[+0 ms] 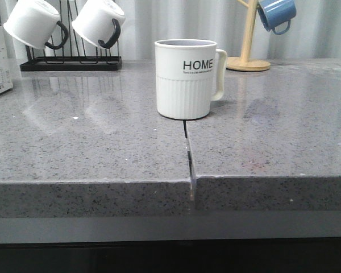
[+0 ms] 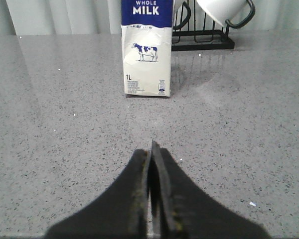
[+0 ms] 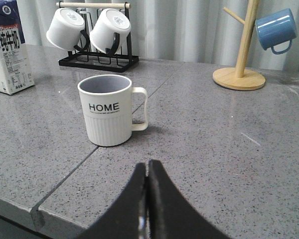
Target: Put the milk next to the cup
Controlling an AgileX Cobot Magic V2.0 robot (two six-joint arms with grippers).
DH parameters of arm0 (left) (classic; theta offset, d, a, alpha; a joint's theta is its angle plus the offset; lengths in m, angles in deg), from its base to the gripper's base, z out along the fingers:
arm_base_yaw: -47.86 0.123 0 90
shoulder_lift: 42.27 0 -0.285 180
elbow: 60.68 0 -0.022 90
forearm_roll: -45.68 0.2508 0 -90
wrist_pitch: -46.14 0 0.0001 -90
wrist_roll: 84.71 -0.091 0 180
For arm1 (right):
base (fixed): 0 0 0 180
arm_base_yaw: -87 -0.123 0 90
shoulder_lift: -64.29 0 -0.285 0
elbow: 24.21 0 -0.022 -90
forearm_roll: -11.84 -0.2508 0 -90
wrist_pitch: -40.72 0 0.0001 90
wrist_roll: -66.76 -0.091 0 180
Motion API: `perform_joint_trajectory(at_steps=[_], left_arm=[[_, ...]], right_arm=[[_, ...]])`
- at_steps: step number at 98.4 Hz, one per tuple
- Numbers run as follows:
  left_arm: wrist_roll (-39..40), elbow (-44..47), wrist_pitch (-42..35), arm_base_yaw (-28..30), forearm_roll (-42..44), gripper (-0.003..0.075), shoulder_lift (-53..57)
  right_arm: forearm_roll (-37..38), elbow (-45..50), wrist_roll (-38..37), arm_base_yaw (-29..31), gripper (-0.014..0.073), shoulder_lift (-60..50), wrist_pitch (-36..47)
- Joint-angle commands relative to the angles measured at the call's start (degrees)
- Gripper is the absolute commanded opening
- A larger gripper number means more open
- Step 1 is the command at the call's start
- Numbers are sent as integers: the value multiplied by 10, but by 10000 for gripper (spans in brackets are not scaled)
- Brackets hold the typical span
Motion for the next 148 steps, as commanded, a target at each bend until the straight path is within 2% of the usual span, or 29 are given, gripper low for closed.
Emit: perform_joint_trajectory(at_steps=[1, 10, 17, 24, 29, 34, 38, 44, 45, 71, 109, 148], left_arm=[[1, -42, -20, 0, -5, -17, -43], [1, -52, -43, 0, -6, 36, -76], [1, -52, -75, 0, -6, 152, -101], [1, -52, -106, 0, -6, 337, -123], [1, -52, -131, 0, -6, 519, -137], [1, -52, -161, 0, -6, 659, -152], [1, -52, -184, 0, -6, 723, -166], [3, -54, -212, 0, -5, 672, -190], [3, -109, -284, 0, -6, 626, -302], [3, -163, -361, -15, -5, 625, -417], [3, -261, -413, -15, 9, 625, -599], [2, -321, -445, 4, 21, 624, -689]], right_arm=[[-2, -15, 3, -1, -68, 4, 44], [-2, -15, 3, -1, -68, 4, 44], [-2, -15, 3, -1, -68, 4, 44], [-2, -15, 3, -1, -68, 4, 44], [-2, -15, 3, -1, -68, 4, 44], [-2, -15, 3, -1, -68, 4, 44], [-2, -15, 3, -1, -68, 4, 44], [-2, -15, 3, -1, -68, 4, 44], [-2, -15, 3, -1, -68, 4, 44], [-2, -15, 3, -1, -68, 4, 44], [-2, -15, 3, -1, -68, 4, 44], [-2, -15, 3, -1, -68, 4, 44]])
